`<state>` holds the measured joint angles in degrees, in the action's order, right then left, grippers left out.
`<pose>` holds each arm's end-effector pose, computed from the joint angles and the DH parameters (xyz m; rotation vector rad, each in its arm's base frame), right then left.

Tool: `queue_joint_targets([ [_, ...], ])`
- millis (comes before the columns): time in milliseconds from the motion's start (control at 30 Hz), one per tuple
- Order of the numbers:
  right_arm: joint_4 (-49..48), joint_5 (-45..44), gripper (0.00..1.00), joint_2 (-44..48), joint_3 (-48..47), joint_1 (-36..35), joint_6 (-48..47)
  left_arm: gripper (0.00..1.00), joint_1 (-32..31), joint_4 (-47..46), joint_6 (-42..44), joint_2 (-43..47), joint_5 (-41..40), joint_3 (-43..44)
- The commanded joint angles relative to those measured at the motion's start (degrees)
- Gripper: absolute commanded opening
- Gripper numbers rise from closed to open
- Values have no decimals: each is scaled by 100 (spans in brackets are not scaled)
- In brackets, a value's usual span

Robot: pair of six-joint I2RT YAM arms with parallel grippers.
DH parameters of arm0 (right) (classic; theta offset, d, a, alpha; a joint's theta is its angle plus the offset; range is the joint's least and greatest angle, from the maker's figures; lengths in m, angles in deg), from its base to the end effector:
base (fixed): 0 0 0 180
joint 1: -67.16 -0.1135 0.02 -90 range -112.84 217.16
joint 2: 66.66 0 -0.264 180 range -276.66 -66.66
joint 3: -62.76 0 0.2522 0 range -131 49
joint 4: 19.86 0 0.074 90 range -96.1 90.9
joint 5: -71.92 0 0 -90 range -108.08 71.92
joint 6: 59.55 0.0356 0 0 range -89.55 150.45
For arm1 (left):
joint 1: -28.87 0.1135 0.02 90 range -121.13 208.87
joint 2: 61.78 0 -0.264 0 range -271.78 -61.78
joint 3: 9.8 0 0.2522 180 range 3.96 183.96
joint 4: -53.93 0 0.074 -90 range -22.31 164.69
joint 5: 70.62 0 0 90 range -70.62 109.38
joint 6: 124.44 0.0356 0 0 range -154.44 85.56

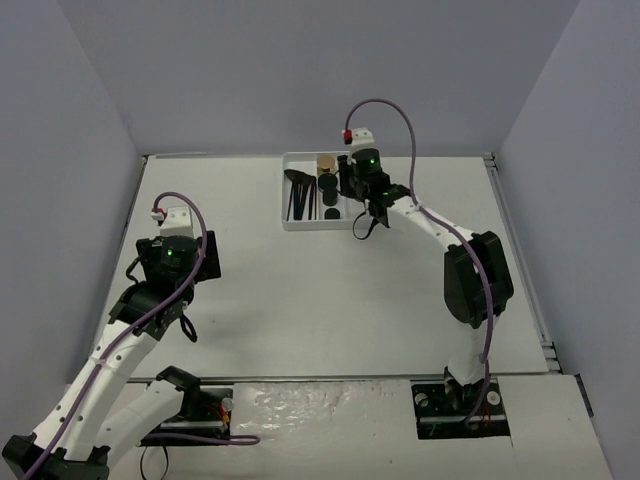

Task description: Organize the makeup

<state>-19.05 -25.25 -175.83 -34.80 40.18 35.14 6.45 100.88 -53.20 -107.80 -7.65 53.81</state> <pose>0.4124 0.2050 0.2886 -0.2579 1.7762 0.2851 0.1626 -0.0496 0.3279 -0.2175 2.0113 0.0387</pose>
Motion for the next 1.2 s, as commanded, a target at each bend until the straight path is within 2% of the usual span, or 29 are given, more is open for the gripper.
queue_joint_targets([
  [0,-557,-290,0,212,234,329,188,97,27,-216,-75,5,-52,175],
  [267,-999,-185,0,-234,305,616,244,97,27,-217,-72,7,-94,166],
  [900,-1657,-13,0,-951,488,624,376,97,27,-233,-49,-12,-119,148],
  [1167,-1805,-198,0,-1168,443,632,445,97,27,-217,-40,14,-163,148],
])
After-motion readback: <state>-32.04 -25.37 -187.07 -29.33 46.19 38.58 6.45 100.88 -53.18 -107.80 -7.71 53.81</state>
